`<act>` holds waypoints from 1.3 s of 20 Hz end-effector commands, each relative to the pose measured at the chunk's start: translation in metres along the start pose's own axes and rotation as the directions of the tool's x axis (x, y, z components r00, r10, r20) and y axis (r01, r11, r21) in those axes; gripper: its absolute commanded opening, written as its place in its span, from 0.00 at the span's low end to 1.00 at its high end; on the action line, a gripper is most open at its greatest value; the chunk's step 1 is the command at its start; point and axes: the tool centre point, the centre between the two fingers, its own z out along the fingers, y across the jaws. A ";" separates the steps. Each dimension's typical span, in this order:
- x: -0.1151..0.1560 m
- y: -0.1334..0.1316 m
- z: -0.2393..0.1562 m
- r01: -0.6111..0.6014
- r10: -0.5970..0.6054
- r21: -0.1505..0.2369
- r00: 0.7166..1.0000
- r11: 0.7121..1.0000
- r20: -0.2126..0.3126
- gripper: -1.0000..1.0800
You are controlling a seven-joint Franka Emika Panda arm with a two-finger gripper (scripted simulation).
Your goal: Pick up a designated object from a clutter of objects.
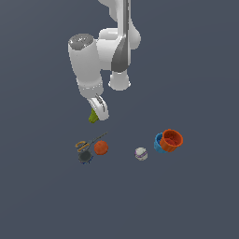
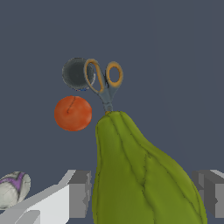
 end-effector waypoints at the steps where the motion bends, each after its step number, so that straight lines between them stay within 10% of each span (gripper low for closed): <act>1: 0.008 -0.006 -0.023 0.000 0.000 0.001 1.000 1.000 -0.001 0.00; 26: 0.080 -0.059 -0.200 0.002 -0.002 0.002 1.000 1.000 0.001 0.00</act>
